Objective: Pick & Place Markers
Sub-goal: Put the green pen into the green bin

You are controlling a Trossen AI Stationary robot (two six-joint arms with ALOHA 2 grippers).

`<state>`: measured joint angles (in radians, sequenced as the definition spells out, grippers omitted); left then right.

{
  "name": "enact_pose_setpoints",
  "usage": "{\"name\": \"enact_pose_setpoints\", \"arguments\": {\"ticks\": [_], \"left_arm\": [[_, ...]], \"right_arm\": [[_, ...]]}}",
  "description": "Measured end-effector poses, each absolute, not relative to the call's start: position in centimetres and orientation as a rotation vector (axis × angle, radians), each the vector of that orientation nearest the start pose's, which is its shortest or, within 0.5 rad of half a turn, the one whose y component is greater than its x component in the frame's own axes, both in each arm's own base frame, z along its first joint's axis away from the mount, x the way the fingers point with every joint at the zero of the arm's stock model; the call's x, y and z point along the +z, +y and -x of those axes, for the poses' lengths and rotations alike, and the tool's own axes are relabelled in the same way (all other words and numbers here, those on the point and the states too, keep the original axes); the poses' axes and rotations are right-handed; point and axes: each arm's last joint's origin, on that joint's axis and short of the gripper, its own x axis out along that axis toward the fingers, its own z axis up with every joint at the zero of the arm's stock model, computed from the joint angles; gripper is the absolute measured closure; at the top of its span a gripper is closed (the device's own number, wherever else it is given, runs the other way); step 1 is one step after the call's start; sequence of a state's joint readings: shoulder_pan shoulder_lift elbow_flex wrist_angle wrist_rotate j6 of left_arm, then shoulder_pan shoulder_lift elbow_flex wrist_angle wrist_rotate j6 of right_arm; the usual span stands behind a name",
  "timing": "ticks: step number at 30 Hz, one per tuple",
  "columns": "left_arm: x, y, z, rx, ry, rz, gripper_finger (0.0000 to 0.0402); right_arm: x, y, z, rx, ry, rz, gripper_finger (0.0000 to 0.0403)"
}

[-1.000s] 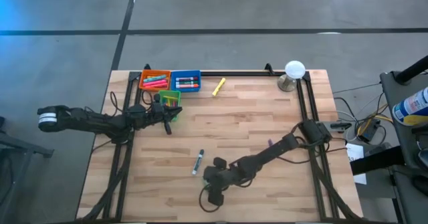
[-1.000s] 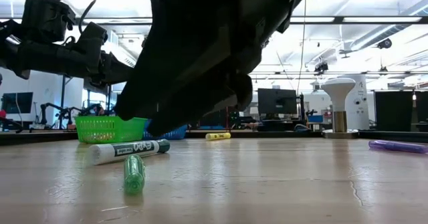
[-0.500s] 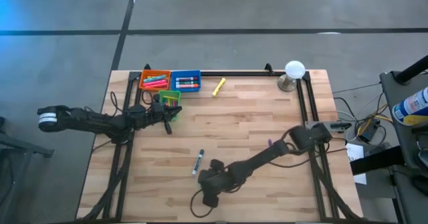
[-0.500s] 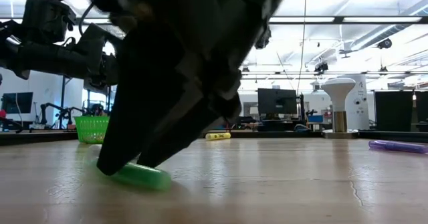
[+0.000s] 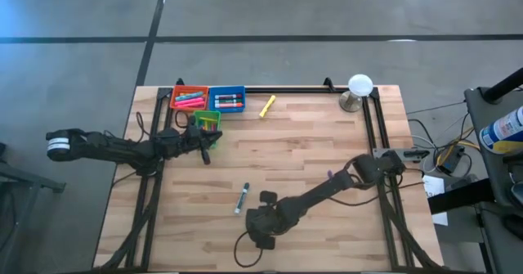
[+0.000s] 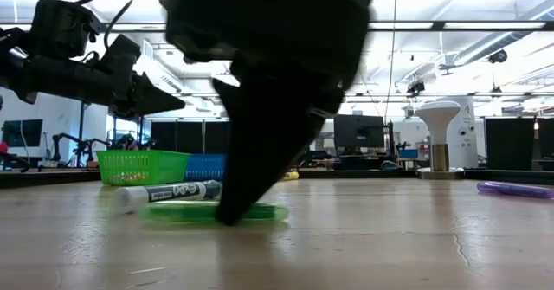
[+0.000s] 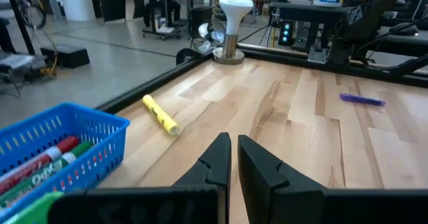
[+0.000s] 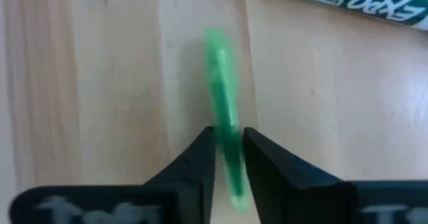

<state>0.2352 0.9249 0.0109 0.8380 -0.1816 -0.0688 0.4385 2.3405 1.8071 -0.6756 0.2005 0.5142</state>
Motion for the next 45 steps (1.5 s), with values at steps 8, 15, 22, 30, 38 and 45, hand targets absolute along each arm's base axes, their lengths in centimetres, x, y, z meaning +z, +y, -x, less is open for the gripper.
{"name": "enact_pose_setpoints", "arguments": {"ticks": [8,15,22,30,38,45], "left_arm": [[15.3,4.1,-15.3,0.407,0.056,0.126,0.0378],[16.4,3.1,-16.5,0.282,0.025,0.162,0.0373],[18.4,-0.1,-19.1,0.055,-0.081,0.129,0.0313],[20.3,-3.9,-22.9,-0.104,-0.177,0.038,0.0278],[21.0,-5.6,-26.8,-0.108,-0.175,0.050,0.0278],[21.2,-6.2,-27.7,-0.131,-0.199,0.042,0.0278]], "right_arm": [[13.5,18.1,-41.3,-0.093,1.088,0.068,0.0364],[14.9,14.2,-38.2,-0.083,0.798,-0.041,0.0359],[17.4,10.3,-34.8,-0.043,0.314,-0.129,0.0358],[20.0,8.1,-33.0,-0.048,0.009,-0.121,0.0358],[20.5,8.3,-33.5,-0.019,-0.004,-0.102,0.0358],[20.4,8.4,-33.5,0.002,0.002,-0.101,0.0358]]}}
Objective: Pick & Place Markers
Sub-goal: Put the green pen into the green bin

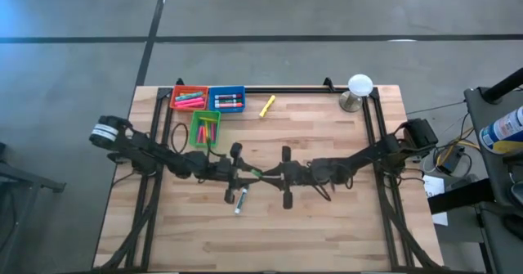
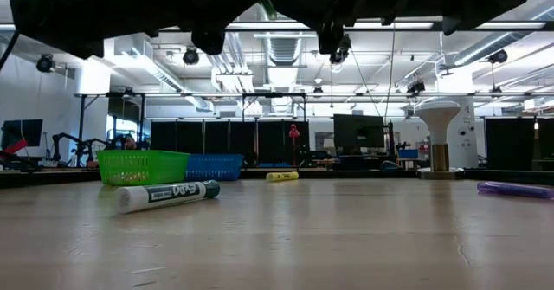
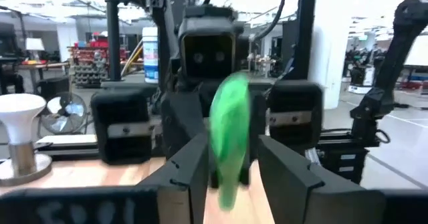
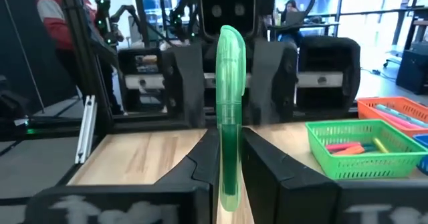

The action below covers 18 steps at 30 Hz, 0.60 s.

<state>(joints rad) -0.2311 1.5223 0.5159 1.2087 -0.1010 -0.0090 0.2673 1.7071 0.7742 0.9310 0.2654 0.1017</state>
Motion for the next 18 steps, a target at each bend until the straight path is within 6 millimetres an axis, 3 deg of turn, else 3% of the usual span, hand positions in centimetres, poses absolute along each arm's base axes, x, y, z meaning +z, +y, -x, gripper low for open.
{"name": "enact_pose_setpoints", "arguments": {"ticks": [7,14,18], "left_arm": [[21.6,-6.4,-27.5,-0.167,-0.236,0.044,0.0287],[21.8,-6.4,-27.4,-0.162,-0.258,0.019,0.0356],[22.7,-6.2,-27.0,-0.103,-0.264,0.002,0.0363]], "right_arm": [[20.2,8.5,-33.6,0.010,0.012,-0.094,0.0358],[20.2,8.5,-33.6,0.012,0.011,-0.070,0.0355],[20.3,8.4,-33.6,0.001,0.009,-0.046,0.0333]]}}
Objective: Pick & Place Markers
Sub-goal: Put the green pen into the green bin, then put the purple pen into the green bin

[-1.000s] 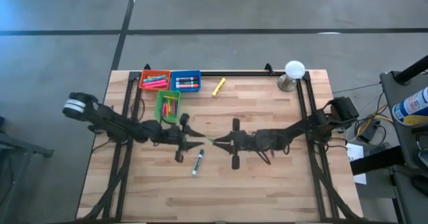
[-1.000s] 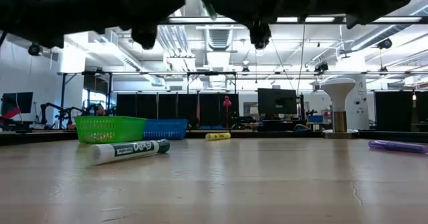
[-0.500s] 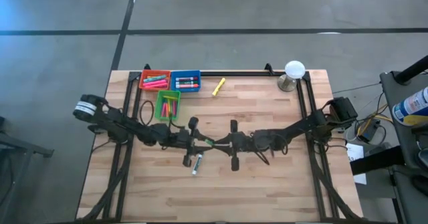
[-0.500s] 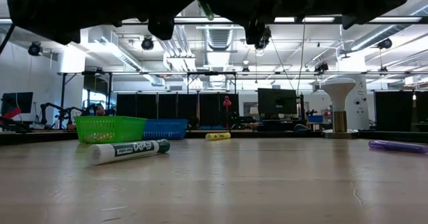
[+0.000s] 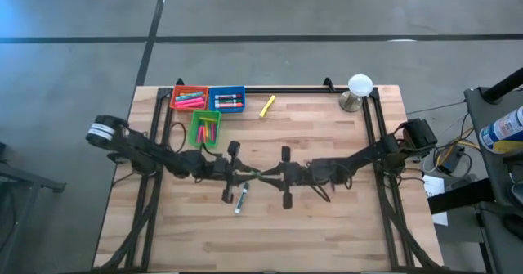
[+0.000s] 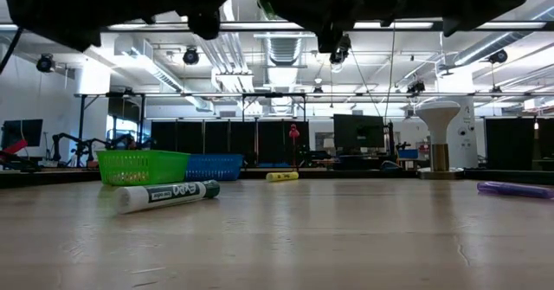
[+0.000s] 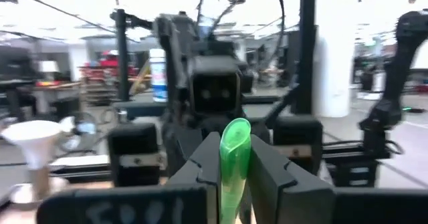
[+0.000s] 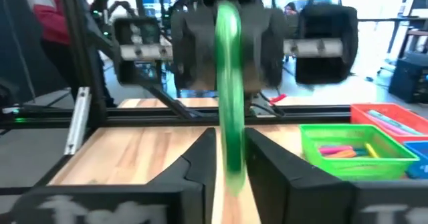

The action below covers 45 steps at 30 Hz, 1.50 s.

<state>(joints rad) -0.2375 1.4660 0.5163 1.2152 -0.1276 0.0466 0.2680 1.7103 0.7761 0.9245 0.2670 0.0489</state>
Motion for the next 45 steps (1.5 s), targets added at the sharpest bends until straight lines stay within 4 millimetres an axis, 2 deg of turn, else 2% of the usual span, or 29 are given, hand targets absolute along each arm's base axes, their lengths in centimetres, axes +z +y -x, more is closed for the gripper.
{"name": "enact_pose_setpoints", "arguments": {"ticks": [4,10,14,19,24,28,36,45], "left_arm": [[24.3,-5.3,-25.7,0.011,-0.201,-0.021,0.0361],[25.8,-2.3,-22.7,0.400,0.048,0.014,0.0356],[25.4,1.0,-20.0,0.721,0.314,0.069,0.0357],[23.8,5.2,-17.6,0.965,0.513,0.172,0.0357],[21.7,8.4,-17.0,0.959,0.599,0.291,0.0357],[20.2,9.8,-16.5,0.992,0.645,0.333,0.0356],[18.0,10.1,-16.4,1.019,0.744,0.340,0.0332],[19.1,10.3,-16.8,1.008,0.743,0.323,0.0309]], "right_arm": [[20.2,8.3,-33.6,-0.016,0.013,-0.038,0.0297],[19.6,8.6,-33.5,0.015,0.081,-0.028,0.0259],[19.2,8.3,-33.5,-0.004,0.118,-0.037,0.0253],[19.2,8.5,-33.5,0.009,0.116,-0.039,0.0260],[19.2,8.4,-33.5,0.002,0.116,-0.037,0.0270],[19.2,8.5,-33.5,0.008,0.119,-0.035,0.0275],[19.2,8.5,-33.5,0.007,0.119,-0.035,0.0271],[19.2,8.4,-33.5,0.006,0.120,-0.035,0.0275]]}}
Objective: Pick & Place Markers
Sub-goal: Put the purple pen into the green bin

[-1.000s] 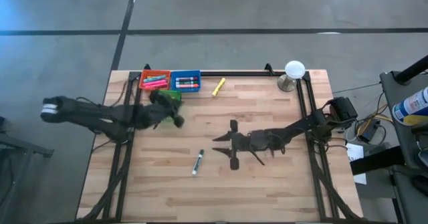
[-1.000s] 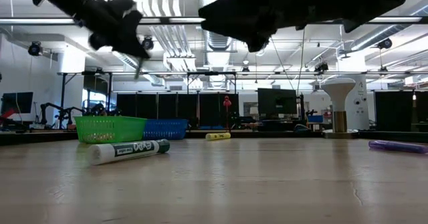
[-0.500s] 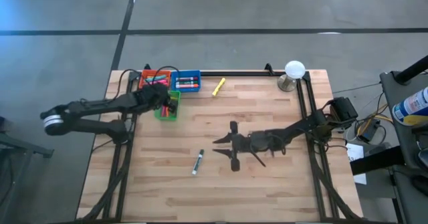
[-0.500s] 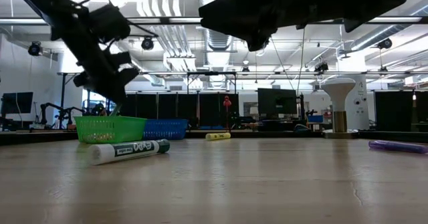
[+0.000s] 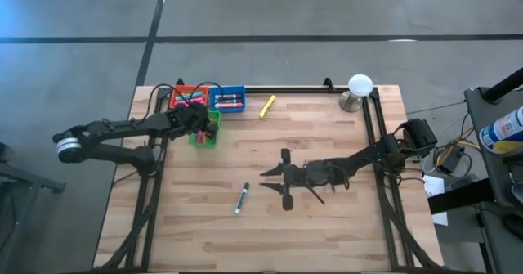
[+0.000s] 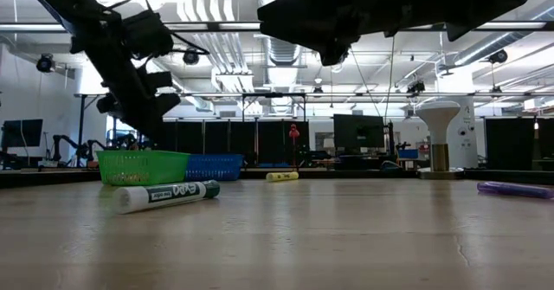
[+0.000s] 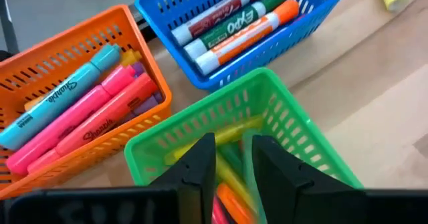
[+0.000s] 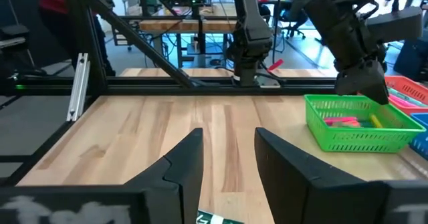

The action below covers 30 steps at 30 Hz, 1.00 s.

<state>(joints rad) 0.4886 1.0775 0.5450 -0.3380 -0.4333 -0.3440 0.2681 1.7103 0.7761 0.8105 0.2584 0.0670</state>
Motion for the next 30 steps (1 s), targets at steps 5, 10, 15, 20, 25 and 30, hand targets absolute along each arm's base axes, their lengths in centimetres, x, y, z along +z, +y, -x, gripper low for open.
{"name": "enact_pose_setpoints", "arguments": {"ticks": [5,10,15,20,25,30], "left_arm": [[20.0,9.6,-17.3,0.886,0.787,0.299,0.0308],[20.5,7.1,-18.5,0.734,0.627,0.258,0.0310],[19.9,3.3,-19.8,0.503,0.359,0.221,0.0326],[18.7,0.2,-19.6,0.315,0.107,0.208,0.0345],[17.4,-0.5,-18.7,0.267,0.023,0.218,0.0368],[17.1,-0.5,-18.7,0.283,0.028,0.215,0.0394]], "right_arm": [[18.8,8.4,-33.4,0.001,0.163,-0.023,0.0273],[18.5,8.2,-32.7,-0.044,0.283,-0.009,0.0289],[19.0,8.9,-31.1,-0.133,0.394,0.016,0.0318],[19.6,10.8,-27.9,-0.271,0.503,-0.020,0.0354],[19.3,12.8,-23.0,-0.460,0.606,-0.171,0.0368],[17.7,13.7,-18.9,-0.665,0.679,-0.350,0.0347]]}}
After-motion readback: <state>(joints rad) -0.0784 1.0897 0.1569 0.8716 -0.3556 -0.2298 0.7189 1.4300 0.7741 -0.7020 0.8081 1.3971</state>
